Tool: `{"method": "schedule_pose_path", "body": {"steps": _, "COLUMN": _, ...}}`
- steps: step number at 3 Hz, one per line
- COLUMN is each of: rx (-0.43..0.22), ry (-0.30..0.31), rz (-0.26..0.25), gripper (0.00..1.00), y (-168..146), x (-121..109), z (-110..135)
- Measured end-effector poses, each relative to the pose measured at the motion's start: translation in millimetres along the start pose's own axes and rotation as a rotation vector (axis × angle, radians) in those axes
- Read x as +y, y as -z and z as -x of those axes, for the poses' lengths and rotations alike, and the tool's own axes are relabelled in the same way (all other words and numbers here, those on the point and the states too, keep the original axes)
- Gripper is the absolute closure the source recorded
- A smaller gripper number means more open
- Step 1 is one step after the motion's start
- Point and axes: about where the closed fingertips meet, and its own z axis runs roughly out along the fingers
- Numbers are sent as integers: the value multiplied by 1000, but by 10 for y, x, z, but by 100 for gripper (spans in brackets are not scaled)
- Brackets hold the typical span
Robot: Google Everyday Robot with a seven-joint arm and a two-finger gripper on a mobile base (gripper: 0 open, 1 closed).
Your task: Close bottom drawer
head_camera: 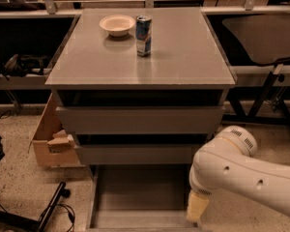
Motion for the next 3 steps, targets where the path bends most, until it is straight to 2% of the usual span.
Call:
{"method": "schedule_pose_path", "body": {"steps": 1, "rx": 4, "ry": 12, "rz": 64, "gripper": 0, "y": -698, "x": 335, "z": -207}}
{"method": "schedule_pose_path", "body": {"steps": 2, "rx": 10, "ry": 41, "rz": 106, "gripper": 0, "y": -1352, "x": 626, "z": -379}}
{"method": "schedule_pose_path", "body": {"steps": 3, "rx": 19, "ry": 71, "rz": 121, "gripper": 0, "y": -1844, "x": 732, "z": -511}}
